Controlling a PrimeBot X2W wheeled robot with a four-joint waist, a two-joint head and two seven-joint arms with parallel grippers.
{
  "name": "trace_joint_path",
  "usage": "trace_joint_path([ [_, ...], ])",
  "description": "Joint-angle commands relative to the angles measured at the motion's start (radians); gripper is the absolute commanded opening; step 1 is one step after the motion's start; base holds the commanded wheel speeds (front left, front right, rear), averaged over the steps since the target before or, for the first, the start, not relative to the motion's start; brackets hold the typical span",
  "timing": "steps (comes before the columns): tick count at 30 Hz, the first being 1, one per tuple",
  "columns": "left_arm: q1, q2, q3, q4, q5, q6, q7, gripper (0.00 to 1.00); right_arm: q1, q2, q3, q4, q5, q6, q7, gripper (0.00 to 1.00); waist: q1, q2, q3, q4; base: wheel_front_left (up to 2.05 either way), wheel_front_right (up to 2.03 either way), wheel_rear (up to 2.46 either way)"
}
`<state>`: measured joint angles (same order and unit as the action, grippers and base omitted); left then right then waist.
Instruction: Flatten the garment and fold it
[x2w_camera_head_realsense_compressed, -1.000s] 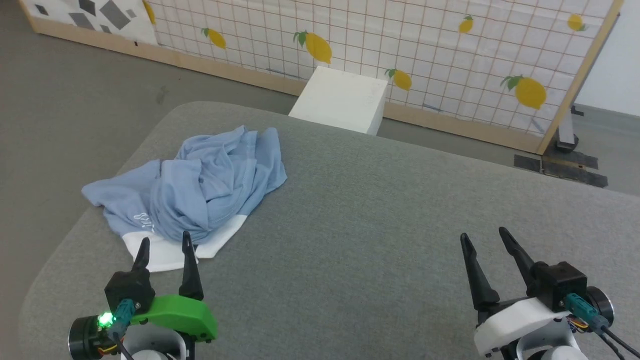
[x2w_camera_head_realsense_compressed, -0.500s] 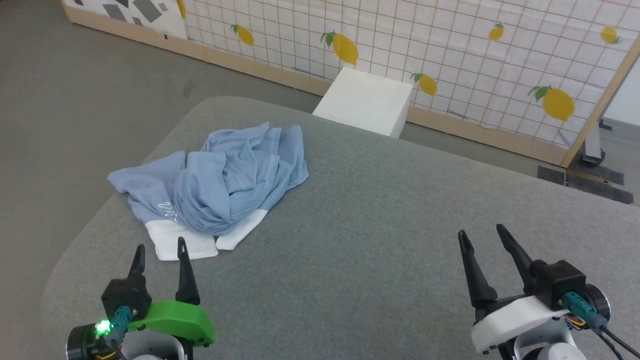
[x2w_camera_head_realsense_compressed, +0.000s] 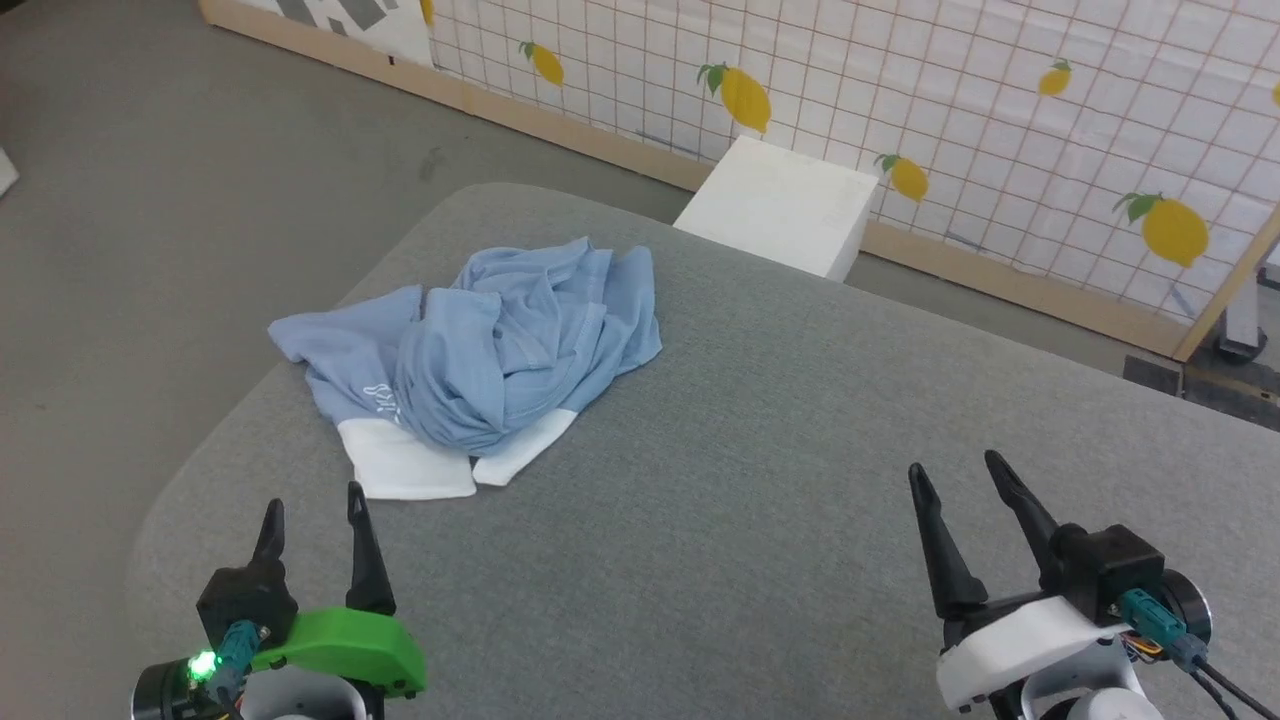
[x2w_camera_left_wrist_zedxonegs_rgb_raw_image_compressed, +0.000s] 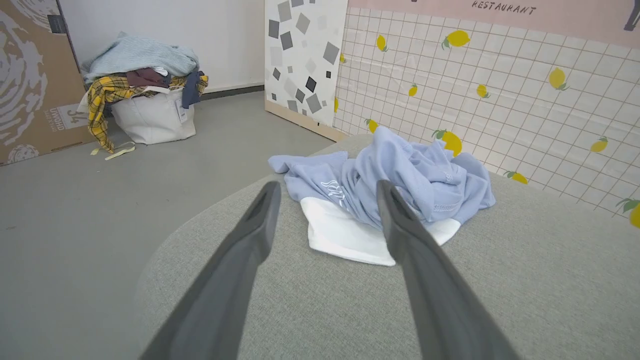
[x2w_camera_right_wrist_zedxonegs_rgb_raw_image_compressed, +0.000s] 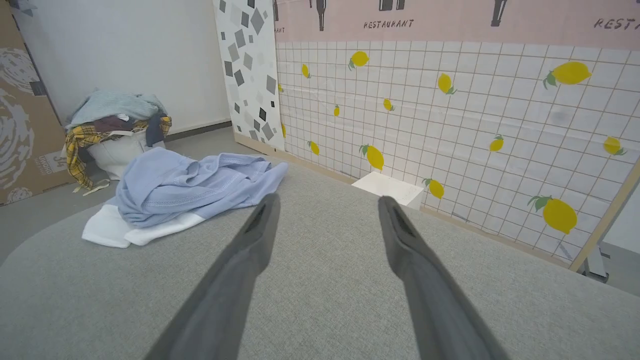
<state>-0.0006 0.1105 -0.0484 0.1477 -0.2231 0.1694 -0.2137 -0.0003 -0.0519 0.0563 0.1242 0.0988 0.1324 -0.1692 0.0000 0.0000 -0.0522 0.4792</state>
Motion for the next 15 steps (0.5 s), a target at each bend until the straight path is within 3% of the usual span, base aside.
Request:
trace_joint_path([
  [1, 0.015, 0.010, -0.004, 0.005, -0.011, 0.009, -0.012, 1.00, -0.017, 0.001, 0.003, 0.006, 0.011, -0.001, -0.013, 1.00, 0.0000, 0.0000, -0.003, 0.014, 0.00, 0.00, 0.00],
  [15, 0.021, 0.025, -0.008, 0.029, -0.051, 0.030, -0.041, 1.00, -0.020, 0.002, 0.020, 0.027, 0.029, -0.002, -0.039, 1.00, 0.0000, 0.0000, -0.012, 0.080, 0.00, 0.00, 0.00],
])
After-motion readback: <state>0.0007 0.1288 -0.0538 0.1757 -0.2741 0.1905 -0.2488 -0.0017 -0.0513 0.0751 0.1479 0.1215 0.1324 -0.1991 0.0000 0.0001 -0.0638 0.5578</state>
